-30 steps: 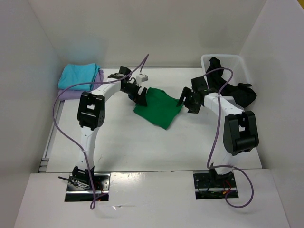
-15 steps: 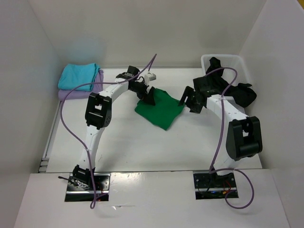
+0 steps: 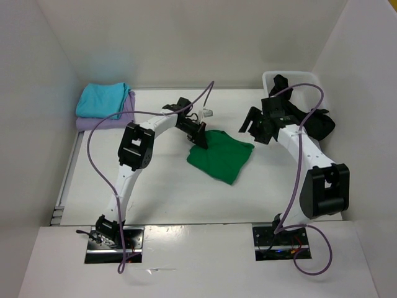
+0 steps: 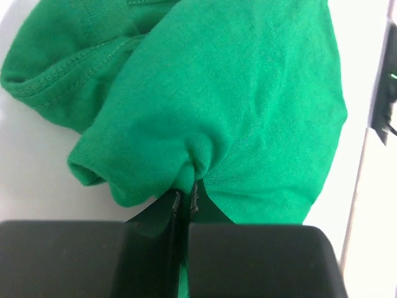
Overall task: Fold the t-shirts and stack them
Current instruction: Put the neatly folded tshirt into the corner of the board with the left arm
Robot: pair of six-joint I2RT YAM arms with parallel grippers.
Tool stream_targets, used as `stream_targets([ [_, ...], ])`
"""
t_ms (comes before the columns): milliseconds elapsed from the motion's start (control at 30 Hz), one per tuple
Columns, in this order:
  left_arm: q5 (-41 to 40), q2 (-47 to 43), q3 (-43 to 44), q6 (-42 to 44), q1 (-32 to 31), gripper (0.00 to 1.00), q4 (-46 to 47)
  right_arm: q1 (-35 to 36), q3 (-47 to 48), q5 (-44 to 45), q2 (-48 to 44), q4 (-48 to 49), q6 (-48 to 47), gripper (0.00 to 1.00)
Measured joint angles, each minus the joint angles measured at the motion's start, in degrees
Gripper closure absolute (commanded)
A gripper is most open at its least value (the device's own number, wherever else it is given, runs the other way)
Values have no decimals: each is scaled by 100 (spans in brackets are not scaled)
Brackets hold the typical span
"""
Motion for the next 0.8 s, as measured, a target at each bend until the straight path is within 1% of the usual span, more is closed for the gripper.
stream_targets([
  [100, 90, -125, -210, 4, -85, 100, -52, -107, 0, 7, -48, -28, -39, 19],
  [167, -127, -367, -503, 13, -107, 100, -20, -151, 0, 22, -96, -52, -55, 19],
  [267, -885, -951, -1019, 151, -33, 100, 39, -199, 0, 20, -203, -66, -70, 19],
  [333, -1453, -1368, -1233, 245, 144, 100, 28, -245, 0, 9, -308, -76, -72, 19],
  [500, -2830, -2096, -1290, 555, 938, 100, 313, -442, -7, -46, -614, -81, -90, 19],
  [600, -3617, -2332, -1353, 756, 1403, 100, 533, -522, -17, -63, -741, -81, -94, 19],
  [667, -4190, -2369, -1357, 901, 1596, 100, 675, -544, -39, -72, -782, -83, -96, 19],
  [800, -5154, -2369, -1349, 1220, 1602, 100, 859, -564, -50, -116, -789, -87, -98, 19],
])
